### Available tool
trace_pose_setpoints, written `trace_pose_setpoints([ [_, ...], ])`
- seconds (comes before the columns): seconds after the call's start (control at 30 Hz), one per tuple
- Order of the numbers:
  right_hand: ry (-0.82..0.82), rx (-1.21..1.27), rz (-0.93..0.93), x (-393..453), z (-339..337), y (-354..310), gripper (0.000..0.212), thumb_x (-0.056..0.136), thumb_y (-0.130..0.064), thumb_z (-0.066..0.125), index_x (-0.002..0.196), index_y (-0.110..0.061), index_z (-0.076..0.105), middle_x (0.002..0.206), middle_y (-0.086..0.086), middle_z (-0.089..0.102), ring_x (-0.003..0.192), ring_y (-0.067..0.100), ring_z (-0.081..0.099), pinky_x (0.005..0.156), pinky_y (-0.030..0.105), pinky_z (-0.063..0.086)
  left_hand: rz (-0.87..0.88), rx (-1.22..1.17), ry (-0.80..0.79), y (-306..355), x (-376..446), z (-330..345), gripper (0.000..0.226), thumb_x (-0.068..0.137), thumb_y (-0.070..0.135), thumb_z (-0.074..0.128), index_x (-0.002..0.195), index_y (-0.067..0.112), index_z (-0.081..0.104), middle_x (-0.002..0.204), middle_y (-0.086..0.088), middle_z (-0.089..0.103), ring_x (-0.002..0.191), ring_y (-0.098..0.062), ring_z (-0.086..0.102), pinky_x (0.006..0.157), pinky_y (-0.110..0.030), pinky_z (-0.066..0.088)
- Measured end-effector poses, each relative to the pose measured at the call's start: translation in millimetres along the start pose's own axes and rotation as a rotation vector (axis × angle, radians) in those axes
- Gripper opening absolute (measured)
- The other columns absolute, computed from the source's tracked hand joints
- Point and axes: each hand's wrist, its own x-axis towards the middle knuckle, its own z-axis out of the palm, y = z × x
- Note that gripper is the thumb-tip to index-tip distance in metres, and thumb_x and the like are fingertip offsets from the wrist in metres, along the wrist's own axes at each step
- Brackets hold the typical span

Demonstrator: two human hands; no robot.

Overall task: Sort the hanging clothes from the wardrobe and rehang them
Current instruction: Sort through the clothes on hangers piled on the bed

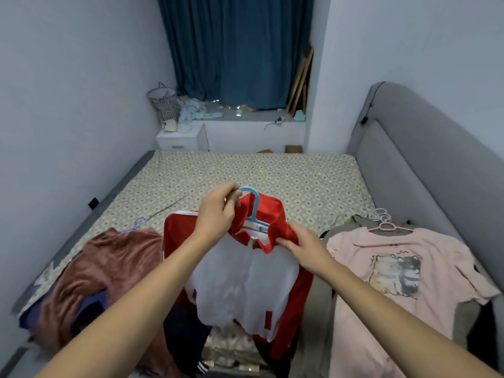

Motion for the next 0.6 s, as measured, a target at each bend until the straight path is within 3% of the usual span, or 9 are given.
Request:
trace_pose_setpoints([
  [0.13,0.056,-0.153,-0.076,3.3,-16.5,-33.5,0.023,0.097,-0.029,0.060,0.120,-0.027,0.056,0.097,0.002,0.072,0.095,0.030,0.067,0.079,0.045,0.051,0.058,-0.030,-0.002,29.5,10.4,-21.9,0.022,0.105,0.017,0.055,0.083,0.014,0.058,0.073,0.003,0.064,0.070,-0.016,0.059,0.067,-0.036,0.045],
  [0.2,0.082,-0.214,-0.098,6.3,-21.0,-49.8,0.026,0.100,-0.032,0.058,0.125,-0.029,0.053,0.099,0.007,0.072,0.096,0.035,0.066,0.079,0.047,0.051,0.087,-0.030,0.003,35.5,13.3,-36.6,0.022,0.105,0.016,0.055,0.083,0.015,0.058,0.073,0.004,0.064,0.067,-0.014,0.057,0.064,-0.032,0.041],
  [0.43,0.014,-0.287,-0.205,20.9,-6.9,-120.0,0.032,0.105,-0.041,0.055,0.136,-0.033,0.050,0.117,0.003,0.072,0.104,0.028,0.063,0.082,0.044,0.050,0.183,-0.012,-0.011,30.3,7.7,-91.4,0.022,0.104,0.017,0.058,0.082,0.017,0.059,0.073,0.007,0.066,0.071,-0.015,0.059,0.066,-0.033,0.042],
  [0.6,0.076,-0.321,-0.180,28.1,14.4,-159.6,0.037,0.099,-0.058,0.053,0.119,-0.027,0.058,0.098,0.001,0.072,0.092,0.028,0.065,0.078,0.044,0.050,0.227,0.037,0.023,13.8,6.6,-137.0,0.020,0.104,0.023,0.056,0.084,0.022,0.061,0.075,0.010,0.066,0.078,-0.014,0.058,0.069,-0.038,0.046],
])
